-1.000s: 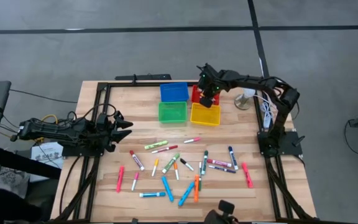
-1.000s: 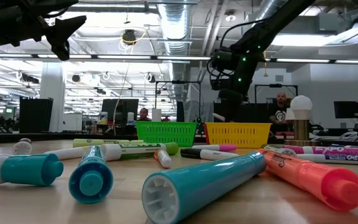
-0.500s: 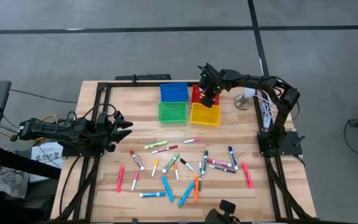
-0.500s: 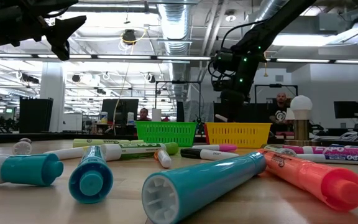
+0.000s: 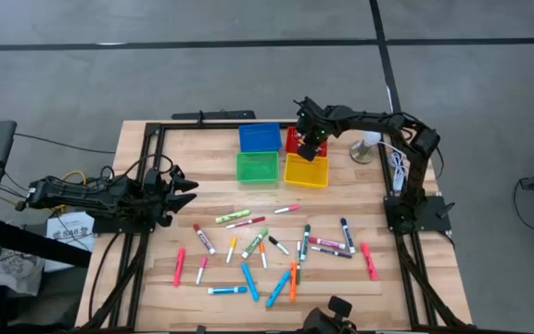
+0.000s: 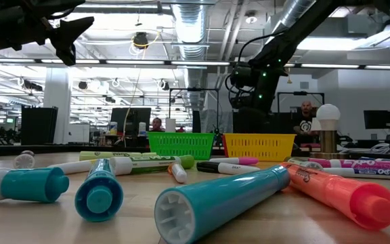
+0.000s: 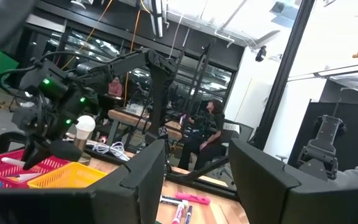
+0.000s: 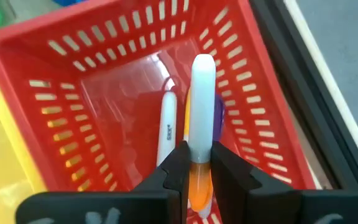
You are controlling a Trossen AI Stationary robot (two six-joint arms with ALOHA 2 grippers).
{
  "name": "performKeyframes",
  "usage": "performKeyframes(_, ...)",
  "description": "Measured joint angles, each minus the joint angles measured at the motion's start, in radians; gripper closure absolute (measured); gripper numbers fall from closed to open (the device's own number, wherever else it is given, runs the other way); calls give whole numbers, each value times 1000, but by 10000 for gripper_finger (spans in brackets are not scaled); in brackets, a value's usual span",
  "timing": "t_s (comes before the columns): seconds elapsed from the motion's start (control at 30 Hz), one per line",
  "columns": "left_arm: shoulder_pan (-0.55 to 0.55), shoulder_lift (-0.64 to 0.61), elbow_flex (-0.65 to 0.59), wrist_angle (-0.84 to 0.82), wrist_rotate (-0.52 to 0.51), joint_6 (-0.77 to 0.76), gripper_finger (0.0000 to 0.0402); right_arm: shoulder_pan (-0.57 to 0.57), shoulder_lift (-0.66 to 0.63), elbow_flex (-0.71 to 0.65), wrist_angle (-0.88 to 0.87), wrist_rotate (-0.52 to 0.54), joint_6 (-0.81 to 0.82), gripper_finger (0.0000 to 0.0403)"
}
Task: Pick & Place Markers
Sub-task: Put the right orange highlighter into the red bin, then put the top pink highlighter into the red bin
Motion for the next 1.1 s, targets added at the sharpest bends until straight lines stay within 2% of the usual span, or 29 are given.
performKeyframes(0.5,0,0,0,0,0,0,224,1,-3,0,-9,-19,-8,309)
performKeyframes(0.73,0,0,0,0,0,0,224,1,-29,10,-10,-22,-7,307)
performKeyframes(0.97,0,0,0,0,0,0,224,36,-152,45,-23,-33,-7,308)
performKeyframes(1.1,0,0,0,0,0,0,224,90,-258,45,-24,-124,15,308)
